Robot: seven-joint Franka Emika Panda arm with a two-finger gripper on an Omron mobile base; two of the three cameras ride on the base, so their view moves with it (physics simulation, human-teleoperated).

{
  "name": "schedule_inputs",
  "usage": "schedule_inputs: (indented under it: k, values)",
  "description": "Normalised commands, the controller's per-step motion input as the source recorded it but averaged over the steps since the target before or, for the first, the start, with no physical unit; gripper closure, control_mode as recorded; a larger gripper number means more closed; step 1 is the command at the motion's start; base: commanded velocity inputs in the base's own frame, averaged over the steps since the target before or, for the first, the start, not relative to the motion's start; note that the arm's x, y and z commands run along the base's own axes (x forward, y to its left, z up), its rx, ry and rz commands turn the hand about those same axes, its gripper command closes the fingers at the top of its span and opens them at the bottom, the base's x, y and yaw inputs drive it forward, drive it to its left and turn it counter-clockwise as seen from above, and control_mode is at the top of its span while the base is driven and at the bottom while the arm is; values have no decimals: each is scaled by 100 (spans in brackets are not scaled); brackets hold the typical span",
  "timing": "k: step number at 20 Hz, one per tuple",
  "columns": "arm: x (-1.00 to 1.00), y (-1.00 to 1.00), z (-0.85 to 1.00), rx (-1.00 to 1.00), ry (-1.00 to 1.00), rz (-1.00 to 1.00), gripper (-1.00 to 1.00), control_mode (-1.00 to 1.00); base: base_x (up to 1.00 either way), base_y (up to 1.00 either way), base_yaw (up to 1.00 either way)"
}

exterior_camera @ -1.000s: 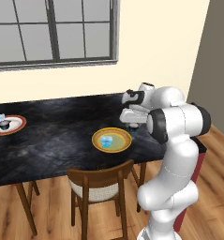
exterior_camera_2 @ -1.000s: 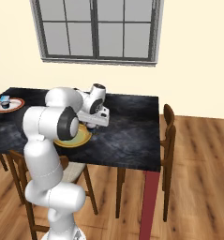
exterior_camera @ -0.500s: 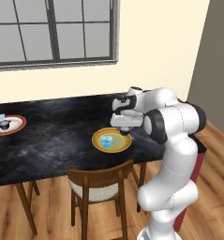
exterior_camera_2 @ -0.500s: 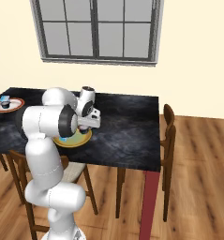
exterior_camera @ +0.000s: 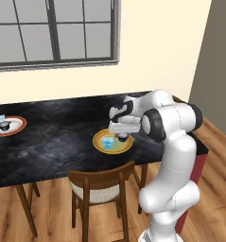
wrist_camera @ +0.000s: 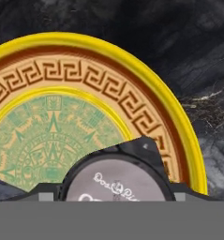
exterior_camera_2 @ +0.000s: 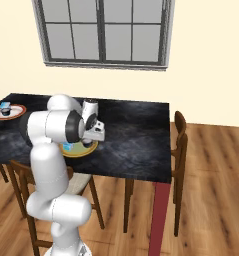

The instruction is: Place two yogurt containers on each plate.

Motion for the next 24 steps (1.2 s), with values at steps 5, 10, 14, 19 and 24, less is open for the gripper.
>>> schedule_inputs:
  k: [5, 10, 14, 19, 24]
  values:
    - [4, 18, -24, 0, 0, 0, 100, -100, 0, 0, 0]
    - [6, 5, -9, 0, 0, 0, -100, -100, 0, 0, 0]
    - [0, 11, 2, -1, 0, 0, -100, -100, 0, 0, 0]
    - [0, 1, 10, -10, 0, 0, -100, -100, 0, 0, 0]
    - [-9, -8, 19, -17, 0, 0, -100, -100, 0, 0, 0]
